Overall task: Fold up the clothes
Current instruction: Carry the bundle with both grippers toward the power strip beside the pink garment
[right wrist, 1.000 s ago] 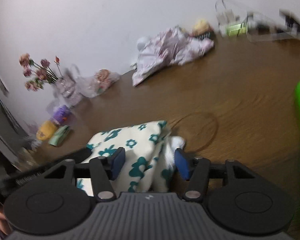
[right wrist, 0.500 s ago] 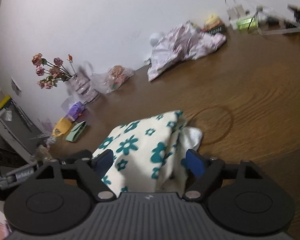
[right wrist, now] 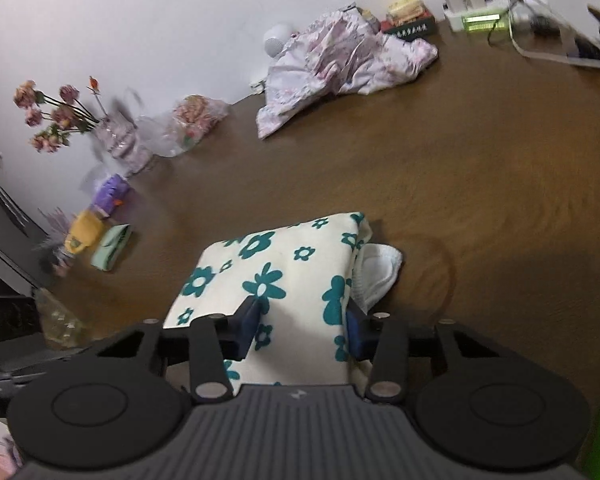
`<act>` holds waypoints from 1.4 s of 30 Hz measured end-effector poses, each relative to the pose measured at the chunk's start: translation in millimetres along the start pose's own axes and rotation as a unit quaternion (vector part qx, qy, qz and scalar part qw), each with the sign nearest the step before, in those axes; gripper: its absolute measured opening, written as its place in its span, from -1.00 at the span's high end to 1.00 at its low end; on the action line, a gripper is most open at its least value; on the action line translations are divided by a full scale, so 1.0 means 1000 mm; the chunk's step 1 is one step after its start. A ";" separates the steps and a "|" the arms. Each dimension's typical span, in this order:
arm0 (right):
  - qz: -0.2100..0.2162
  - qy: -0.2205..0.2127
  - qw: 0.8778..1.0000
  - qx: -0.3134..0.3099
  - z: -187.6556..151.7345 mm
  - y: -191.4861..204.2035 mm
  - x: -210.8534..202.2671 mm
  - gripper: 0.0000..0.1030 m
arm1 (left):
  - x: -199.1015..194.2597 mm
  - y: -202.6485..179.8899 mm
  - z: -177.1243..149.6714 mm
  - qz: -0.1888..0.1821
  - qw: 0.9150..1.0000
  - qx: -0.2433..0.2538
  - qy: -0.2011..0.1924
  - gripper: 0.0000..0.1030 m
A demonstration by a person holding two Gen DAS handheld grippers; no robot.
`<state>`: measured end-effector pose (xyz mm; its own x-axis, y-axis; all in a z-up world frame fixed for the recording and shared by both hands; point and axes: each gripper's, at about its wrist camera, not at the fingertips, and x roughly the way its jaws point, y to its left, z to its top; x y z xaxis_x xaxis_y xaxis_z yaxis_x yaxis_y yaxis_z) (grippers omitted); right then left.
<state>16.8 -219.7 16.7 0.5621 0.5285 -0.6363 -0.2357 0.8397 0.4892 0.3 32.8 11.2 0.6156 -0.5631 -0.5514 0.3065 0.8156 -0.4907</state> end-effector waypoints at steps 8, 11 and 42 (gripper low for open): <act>-0.002 0.025 0.993 -0.119 -0.002 0.010 -0.004 -0.45 | -0.018 -0.009 -0.005 -0.017 0.992 0.125 -0.008 -0.16; -0.003 0.034 0.986 -0.163 -0.003 0.013 -0.005 -0.34 | -0.015 -0.012 -0.013 -0.014 0.987 0.157 0.014 -0.17; -0.107 0.014 0.994 0.008 0.188 -0.158 0.041 -0.23 | 0.255 -0.056 0.168 -0.031 0.982 0.163 0.089 0.04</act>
